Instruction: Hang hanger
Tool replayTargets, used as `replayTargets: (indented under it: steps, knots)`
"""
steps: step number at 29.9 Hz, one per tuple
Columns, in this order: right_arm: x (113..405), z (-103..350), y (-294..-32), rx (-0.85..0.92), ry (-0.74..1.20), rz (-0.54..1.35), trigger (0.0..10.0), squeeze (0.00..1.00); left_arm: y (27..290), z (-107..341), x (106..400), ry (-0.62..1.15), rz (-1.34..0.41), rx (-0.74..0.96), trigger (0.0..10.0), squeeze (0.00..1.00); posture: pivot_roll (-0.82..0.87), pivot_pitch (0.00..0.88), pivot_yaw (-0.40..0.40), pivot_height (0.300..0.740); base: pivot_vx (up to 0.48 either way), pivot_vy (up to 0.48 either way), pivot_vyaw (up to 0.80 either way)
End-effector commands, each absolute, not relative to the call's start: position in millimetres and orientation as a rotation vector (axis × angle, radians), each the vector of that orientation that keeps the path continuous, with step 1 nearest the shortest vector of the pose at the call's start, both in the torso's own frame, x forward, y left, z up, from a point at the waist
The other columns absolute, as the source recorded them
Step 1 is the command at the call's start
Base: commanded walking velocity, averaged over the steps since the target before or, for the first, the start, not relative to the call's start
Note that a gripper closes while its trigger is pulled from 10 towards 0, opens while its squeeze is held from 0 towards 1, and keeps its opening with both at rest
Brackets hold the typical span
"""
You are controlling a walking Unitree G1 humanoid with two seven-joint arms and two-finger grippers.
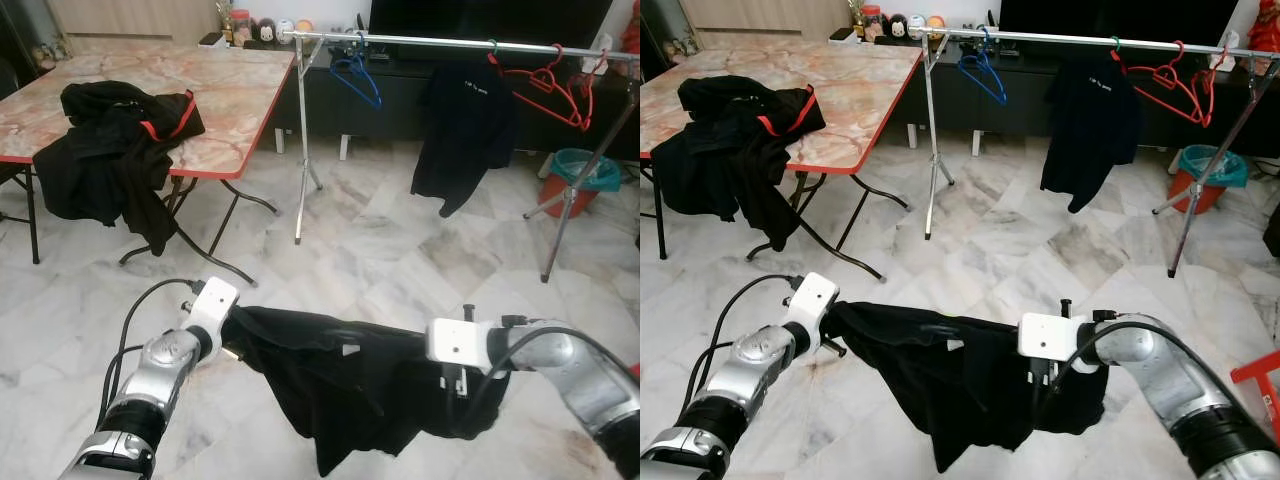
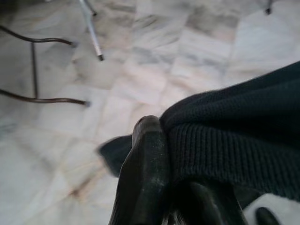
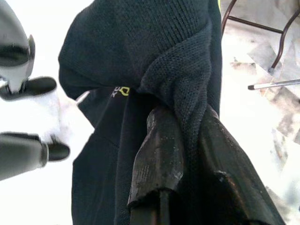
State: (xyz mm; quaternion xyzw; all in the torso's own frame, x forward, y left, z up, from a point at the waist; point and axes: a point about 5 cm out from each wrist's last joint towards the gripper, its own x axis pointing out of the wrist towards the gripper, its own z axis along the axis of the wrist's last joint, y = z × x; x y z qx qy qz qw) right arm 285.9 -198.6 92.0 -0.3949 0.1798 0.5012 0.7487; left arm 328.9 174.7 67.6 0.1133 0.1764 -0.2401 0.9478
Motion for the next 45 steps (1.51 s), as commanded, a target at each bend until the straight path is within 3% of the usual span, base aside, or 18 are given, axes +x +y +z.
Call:
replayTargets:
  steps: [1,14,20,25,33,45]
  knots:
    - [287,93,-195,-0.838,0.371,1.07,10.0,0.0,169,79,333,0.329,-0.525,0.199,10.0,0.0,-0.13,0.0,0.005,0.74,0.0,0.0,0.0]
    - [313,61,-180,-0.679,0.424,0.617,10.0,0.0,149,94,325,0.339,-0.672,0.174,10.0,0.0,-0.11,0.0,0.008,0.74,0.0,0.0,0.0]
    - [302,41,-168,-0.605,0.5,0.667,10.0,0.0,145,104,326,0.315,-0.687,0.163,10.0,0.0,-0.11,0.0,0.006,0.74,0.0,0.0,0.0]
    - [286,27,-158,-0.597,0.573,0.817,10.0,0.0,138,115,330,0.265,-0.671,0.154,10.0,0.0,-0.11,0.0,0.007,0.74,0.0,0.0,0.0]
    - [276,22,-151,-0.592,0.624,0.929,10.0,0.0,134,117,334,0.249,-0.642,0.292,10.0,0.0,-0.11,0.0,0.01,0.74,0.0,0.0,0.0]
    - [279,48,-192,-0.771,0.706,0.946,10.0,0.0,160,106,342,0.297,-0.448,0.485,10.0,0.0,-0.13,0.0,0.011,0.74,0.0,0.0,0.0]
